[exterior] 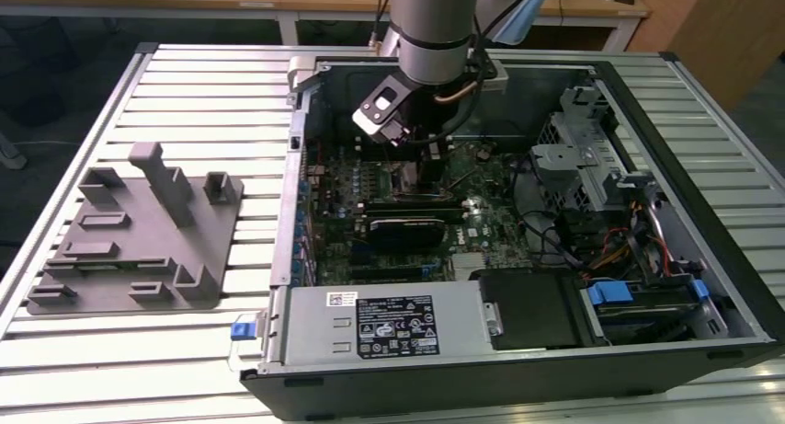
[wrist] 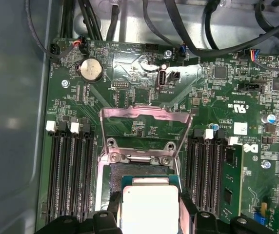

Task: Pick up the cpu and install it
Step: 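Place the cpu into insertion slot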

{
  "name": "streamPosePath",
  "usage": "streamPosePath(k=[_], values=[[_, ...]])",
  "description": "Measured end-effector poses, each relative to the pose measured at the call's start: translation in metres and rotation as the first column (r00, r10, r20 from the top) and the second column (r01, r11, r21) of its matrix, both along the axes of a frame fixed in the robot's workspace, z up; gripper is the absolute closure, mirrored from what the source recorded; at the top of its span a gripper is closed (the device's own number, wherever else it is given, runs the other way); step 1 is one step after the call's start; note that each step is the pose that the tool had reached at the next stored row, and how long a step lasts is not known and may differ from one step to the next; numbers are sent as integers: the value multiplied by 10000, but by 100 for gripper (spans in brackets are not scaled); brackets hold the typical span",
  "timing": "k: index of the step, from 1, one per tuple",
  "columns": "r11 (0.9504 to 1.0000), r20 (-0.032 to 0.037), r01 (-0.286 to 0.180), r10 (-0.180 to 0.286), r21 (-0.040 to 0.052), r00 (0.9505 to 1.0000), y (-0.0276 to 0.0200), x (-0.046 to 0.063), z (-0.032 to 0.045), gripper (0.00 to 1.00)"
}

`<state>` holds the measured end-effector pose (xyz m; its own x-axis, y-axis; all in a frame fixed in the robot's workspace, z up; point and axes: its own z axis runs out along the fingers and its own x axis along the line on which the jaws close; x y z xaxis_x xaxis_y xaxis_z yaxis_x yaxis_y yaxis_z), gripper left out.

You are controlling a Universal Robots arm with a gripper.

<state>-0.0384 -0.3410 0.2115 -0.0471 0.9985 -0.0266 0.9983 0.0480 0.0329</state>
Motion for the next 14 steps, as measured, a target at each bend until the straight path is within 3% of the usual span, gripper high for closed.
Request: streamPosePath(k=[14], values=[[9999, 0, 118, -118, -1, 9999, 42, 0, -86, 46]])
